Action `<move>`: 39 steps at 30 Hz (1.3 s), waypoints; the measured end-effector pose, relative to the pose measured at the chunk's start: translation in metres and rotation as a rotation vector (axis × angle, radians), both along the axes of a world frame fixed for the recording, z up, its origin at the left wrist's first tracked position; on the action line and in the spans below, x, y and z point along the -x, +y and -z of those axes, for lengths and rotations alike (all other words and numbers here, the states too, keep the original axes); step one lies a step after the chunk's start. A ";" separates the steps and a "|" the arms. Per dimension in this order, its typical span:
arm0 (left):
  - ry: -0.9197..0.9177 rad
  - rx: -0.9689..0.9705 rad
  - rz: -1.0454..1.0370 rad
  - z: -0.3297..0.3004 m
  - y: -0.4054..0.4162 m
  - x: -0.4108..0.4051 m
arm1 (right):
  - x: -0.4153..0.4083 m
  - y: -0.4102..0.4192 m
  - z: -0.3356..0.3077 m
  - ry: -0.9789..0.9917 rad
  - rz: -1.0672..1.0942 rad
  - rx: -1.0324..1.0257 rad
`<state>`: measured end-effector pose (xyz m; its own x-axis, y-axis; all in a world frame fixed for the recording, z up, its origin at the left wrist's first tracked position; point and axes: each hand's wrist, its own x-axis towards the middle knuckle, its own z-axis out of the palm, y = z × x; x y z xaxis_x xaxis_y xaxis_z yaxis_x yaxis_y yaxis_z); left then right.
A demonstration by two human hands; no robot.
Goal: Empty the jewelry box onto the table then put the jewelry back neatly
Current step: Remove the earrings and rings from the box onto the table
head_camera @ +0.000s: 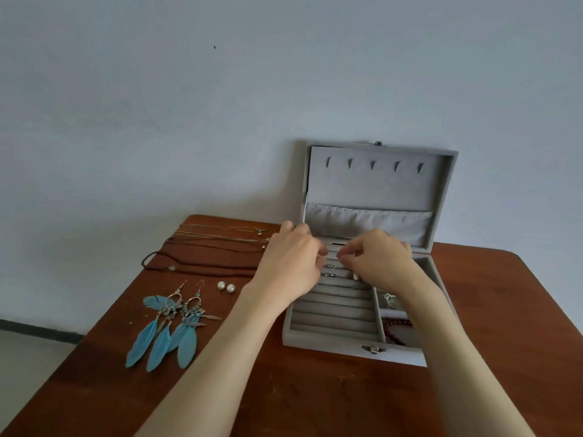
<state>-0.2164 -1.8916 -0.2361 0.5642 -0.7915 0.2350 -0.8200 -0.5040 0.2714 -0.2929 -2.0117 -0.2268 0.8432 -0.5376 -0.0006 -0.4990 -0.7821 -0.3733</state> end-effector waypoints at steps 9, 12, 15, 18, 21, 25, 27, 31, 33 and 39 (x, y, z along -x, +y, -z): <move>0.002 -0.049 -0.022 0.009 -0.011 0.001 | -0.003 -0.005 0.010 0.005 -0.024 -0.026; 0.048 -0.061 -0.032 0.009 -0.013 0.000 | -0.002 -0.005 0.011 0.003 -0.022 -0.040; 0.071 -0.087 -0.041 0.008 -0.015 -0.001 | -0.003 -0.005 0.014 -0.012 -0.007 -0.059; 0.089 -0.111 -0.038 0.007 -0.016 -0.001 | -0.005 -0.004 0.017 -0.020 0.008 -0.036; 0.087 -0.129 -0.029 0.006 -0.016 -0.002 | -0.005 -0.004 0.019 -0.016 0.011 -0.017; 0.105 -0.138 -0.024 0.007 -0.016 -0.003 | -0.007 -0.003 0.019 -0.032 0.003 -0.007; 0.119 -0.138 -0.027 0.007 -0.017 -0.004 | -0.007 -0.003 0.019 -0.043 0.006 0.016; 0.112 -0.140 -0.032 0.009 -0.018 -0.004 | -0.008 -0.004 0.020 -0.050 -0.011 0.015; 0.111 -0.135 -0.032 0.009 -0.019 -0.004 | -0.009 -0.003 0.020 -0.048 -0.016 -0.003; 0.075 -0.138 -0.025 0.009 -0.019 -0.004 | -0.009 -0.002 0.020 -0.054 -0.047 -0.004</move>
